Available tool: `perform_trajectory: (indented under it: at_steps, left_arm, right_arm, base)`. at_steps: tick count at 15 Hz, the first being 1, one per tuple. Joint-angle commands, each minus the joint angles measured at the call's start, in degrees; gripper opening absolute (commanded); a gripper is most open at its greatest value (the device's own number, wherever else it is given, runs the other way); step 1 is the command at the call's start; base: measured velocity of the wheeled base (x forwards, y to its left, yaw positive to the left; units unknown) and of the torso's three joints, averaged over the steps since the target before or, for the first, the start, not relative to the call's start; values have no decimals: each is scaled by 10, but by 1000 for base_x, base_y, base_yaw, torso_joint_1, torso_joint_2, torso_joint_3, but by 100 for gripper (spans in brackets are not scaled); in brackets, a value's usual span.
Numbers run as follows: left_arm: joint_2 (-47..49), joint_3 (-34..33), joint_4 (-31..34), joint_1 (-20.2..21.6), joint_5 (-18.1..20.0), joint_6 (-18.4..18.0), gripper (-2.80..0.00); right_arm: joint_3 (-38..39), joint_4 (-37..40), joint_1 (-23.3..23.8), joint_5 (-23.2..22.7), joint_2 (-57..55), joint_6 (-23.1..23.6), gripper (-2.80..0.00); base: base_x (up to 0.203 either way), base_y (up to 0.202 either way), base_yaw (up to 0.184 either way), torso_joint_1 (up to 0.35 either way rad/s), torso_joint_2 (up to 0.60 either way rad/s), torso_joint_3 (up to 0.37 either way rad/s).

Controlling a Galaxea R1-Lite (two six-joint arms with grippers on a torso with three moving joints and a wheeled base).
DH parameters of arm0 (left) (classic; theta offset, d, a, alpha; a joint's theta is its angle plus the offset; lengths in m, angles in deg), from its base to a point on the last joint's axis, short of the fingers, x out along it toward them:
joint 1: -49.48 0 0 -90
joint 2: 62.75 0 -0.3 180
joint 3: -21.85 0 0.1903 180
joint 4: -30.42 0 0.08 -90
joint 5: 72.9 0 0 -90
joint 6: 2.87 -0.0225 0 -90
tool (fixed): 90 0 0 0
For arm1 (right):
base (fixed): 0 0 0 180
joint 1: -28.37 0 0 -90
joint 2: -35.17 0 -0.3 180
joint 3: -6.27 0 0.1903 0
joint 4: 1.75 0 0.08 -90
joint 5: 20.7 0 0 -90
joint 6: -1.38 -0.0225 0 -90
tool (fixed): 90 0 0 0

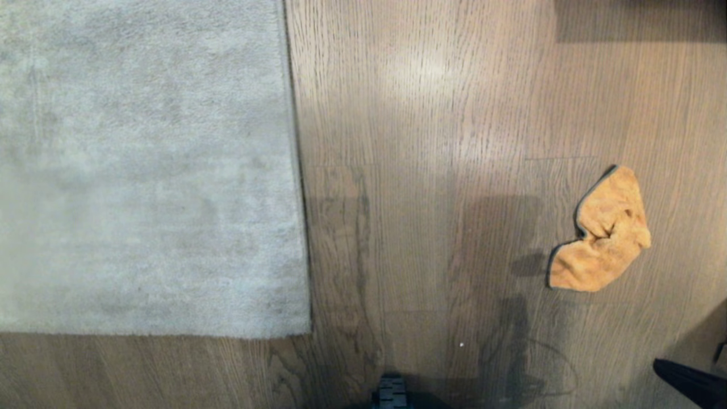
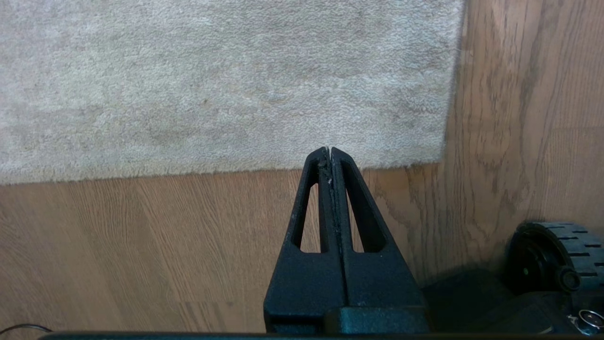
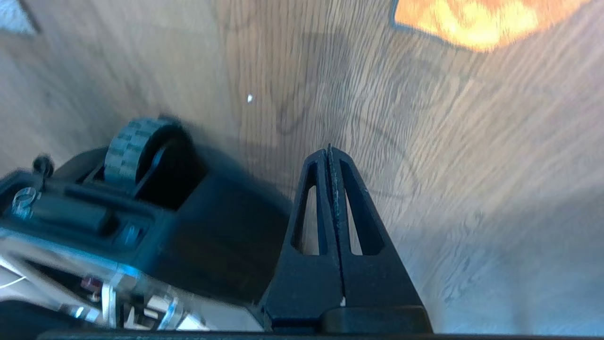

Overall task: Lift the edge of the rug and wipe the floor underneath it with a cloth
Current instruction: Pick up the rag

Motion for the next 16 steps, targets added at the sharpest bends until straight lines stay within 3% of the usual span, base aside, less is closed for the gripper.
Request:
perform_trajectory:
  at_steps: [1,3,11,16]
  left_arm:
    - [0,0,0,0,0,0,-280]
    - [0,0,0,0,0,0,-280]
    - [0,0,0,0,0,0,-280]
    - [0,0,0,0,0,0,-280]
  right_arm:
    - [-4,-61,0,0,-94,-1,-280]
    - [-6,-109,4,2,-118,-3,-280]
    - [-28,-110,85,2,-135,-4,-280]
    - [-31,-114,98,3,-137,-20,-280]
  base:
    - [0,0,0,0,0,0]
    - [0,0,0,0,0,0]
    - [0,0,0,0,0,0]
    - [0,0,0,0,0,0]
